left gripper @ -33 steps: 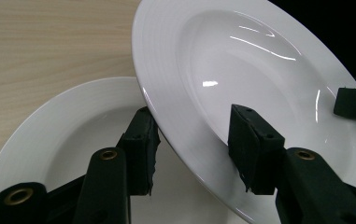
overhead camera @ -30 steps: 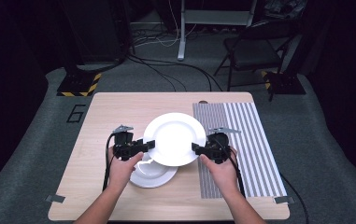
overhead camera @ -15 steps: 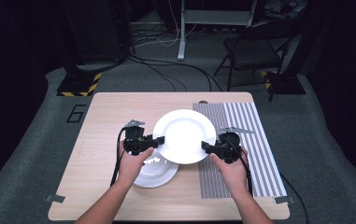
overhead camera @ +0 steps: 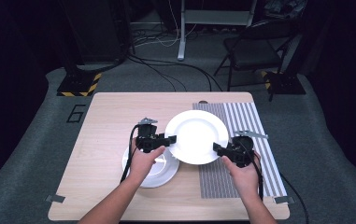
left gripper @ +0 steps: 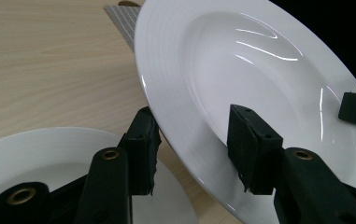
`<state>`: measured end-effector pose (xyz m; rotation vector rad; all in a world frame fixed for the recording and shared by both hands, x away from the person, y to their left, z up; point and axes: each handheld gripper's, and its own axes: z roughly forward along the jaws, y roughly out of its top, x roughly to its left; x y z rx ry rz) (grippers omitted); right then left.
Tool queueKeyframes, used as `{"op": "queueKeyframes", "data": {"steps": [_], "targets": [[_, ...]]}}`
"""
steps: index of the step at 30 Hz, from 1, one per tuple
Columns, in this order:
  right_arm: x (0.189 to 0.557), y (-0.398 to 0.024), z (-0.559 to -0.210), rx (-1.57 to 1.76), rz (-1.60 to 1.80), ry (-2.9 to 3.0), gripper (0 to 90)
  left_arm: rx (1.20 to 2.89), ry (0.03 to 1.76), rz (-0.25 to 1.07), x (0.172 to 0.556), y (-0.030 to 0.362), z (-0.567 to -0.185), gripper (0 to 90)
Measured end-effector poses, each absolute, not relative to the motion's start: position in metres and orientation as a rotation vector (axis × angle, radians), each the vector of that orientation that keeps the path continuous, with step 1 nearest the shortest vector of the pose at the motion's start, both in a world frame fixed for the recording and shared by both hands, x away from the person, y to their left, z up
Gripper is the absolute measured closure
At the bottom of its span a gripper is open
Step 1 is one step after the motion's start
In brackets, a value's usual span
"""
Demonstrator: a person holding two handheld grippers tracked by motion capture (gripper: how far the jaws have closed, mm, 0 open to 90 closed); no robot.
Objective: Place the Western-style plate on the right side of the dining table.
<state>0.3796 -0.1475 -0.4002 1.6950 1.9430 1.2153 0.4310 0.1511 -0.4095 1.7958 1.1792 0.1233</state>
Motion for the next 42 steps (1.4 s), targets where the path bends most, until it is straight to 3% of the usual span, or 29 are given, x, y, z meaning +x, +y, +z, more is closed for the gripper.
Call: {"op": "queueKeyframes", "data": {"steps": [22, 42], "targets": [[0.347, -0.199, -0.4, 1.77, 1.17, 1.807, 48.4, 1.856, 1.079, 0.047, 0.44, 0.09, -0.413, 54.2], [0.347, -0.215, -0.418, 1.8, 1.152, 1.793, 48.5, 1.882, 1.071, 0.055, 0.445, 0.073, -0.427, 55.1]]}}
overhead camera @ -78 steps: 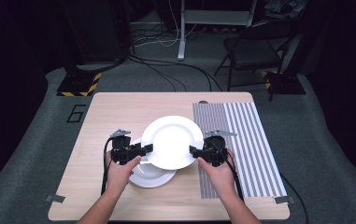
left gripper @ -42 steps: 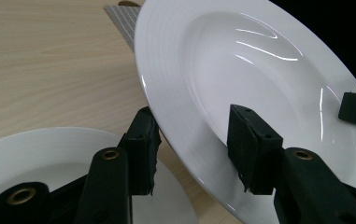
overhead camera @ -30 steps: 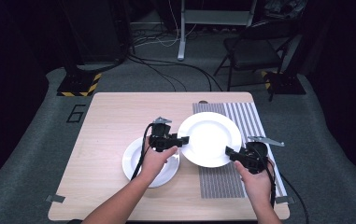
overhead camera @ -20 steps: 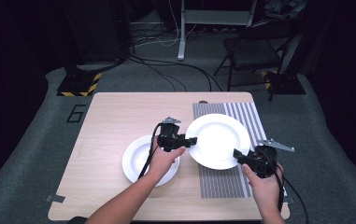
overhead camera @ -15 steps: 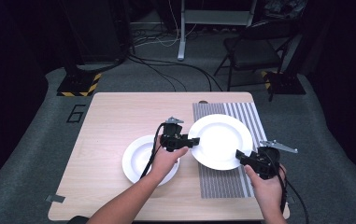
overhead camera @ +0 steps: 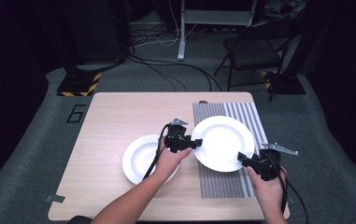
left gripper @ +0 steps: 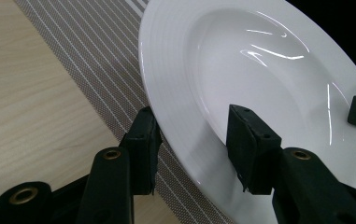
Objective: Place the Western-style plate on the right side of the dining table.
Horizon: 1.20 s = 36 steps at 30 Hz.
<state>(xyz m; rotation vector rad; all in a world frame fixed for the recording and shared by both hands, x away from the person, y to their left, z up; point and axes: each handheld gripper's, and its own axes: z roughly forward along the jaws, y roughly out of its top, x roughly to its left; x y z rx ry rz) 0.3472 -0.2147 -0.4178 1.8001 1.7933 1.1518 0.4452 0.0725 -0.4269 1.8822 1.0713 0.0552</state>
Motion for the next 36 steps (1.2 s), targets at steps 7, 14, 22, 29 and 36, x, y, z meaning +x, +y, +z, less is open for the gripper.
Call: {"op": "queueKeyframes", "data": {"steps": [7, 14, 22, 29, 36], "targets": [[0.351, -0.217, -0.423, 1.806, 1.144, 1.78, 48.7, 1.867, 1.075, 0.048, 0.45, 0.069, -0.435, 55.3], [0.361, -0.221, -0.43, 1.816, 1.136, 1.753, 49.2, 1.83, 1.092, 0.058, 0.456, 0.063, -0.441, 56.1], [0.369, -0.223, -0.439, 1.825, 1.128, 1.716, 51.4, 1.819, 1.11, 0.054, 0.462, 0.06, -0.448, 57.2], [0.374, -0.223, -0.443, 1.841, 1.104, 1.687, 52.3, 1.803, 1.128, 0.044, 0.466, 0.056, -0.455, 57.8], [0.377, -0.226, -0.45, 1.862, 1.09, 1.662, 52.8, 1.805, 1.137, 0.045, 0.468, 0.05, -0.461, 58.2]]}}
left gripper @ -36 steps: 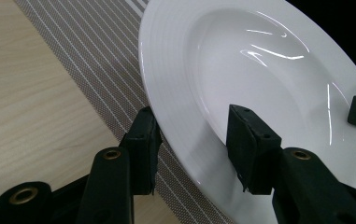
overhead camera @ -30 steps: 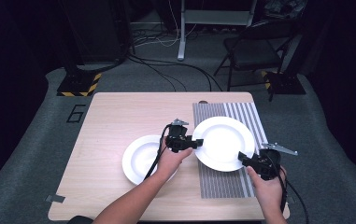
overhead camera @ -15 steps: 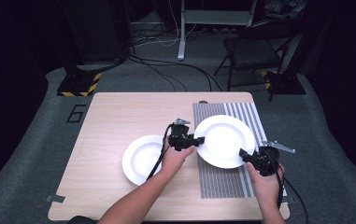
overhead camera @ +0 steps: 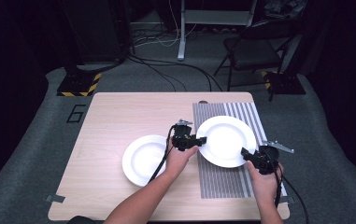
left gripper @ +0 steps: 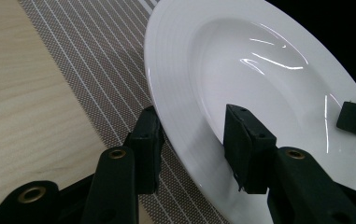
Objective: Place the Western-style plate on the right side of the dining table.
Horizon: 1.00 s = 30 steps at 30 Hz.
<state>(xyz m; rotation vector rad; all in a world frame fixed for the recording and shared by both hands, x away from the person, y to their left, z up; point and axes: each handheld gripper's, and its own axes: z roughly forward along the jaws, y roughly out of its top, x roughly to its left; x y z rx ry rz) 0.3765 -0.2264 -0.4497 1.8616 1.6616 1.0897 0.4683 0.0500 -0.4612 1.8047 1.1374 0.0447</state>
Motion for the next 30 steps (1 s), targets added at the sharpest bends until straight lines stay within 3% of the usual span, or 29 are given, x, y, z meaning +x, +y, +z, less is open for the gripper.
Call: {"op": "queueKeyframes", "data": {"steps": [30], "targets": [[0.386, -0.238, -0.474, 1.906, 1.043, 1.571, 54.8, 1.79, 1.192, 0.09, 0.476, 0.023, -0.486, 59.2]]}}
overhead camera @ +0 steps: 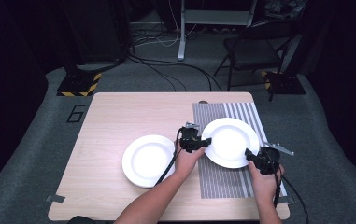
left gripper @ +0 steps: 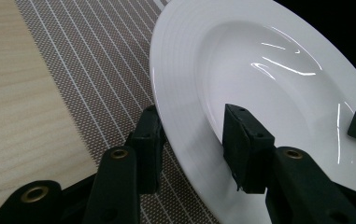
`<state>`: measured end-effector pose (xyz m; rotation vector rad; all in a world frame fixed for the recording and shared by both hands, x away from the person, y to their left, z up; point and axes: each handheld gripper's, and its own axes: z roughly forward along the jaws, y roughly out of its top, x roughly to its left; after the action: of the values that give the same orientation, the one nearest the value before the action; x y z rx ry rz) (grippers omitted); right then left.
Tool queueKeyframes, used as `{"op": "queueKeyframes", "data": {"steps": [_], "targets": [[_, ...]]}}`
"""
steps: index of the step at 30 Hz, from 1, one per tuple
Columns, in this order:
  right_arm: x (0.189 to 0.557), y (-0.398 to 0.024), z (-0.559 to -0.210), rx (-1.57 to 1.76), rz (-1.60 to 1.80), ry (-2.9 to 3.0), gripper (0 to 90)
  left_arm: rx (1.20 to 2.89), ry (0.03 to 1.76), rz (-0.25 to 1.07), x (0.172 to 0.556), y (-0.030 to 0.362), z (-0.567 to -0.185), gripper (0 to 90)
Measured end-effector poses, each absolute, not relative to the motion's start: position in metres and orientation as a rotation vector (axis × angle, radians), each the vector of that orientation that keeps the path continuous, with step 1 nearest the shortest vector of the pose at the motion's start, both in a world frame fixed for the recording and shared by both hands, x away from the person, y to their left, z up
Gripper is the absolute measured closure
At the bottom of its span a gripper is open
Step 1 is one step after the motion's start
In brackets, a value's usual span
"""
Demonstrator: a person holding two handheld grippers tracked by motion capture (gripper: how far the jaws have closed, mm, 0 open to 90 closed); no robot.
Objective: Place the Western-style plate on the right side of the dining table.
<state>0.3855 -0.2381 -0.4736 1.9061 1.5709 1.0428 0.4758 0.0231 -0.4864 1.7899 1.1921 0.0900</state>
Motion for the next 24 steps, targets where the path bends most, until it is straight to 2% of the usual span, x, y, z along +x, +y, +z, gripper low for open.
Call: {"op": "queueKeyframes", "data": {"steps": [24], "targets": [[0.393, -0.246, -0.497, 1.939, 0.99, 1.551, 54.8, 1.793, 1.218, 0.114, 0.479, 0.01, -0.507, 59.2]]}}
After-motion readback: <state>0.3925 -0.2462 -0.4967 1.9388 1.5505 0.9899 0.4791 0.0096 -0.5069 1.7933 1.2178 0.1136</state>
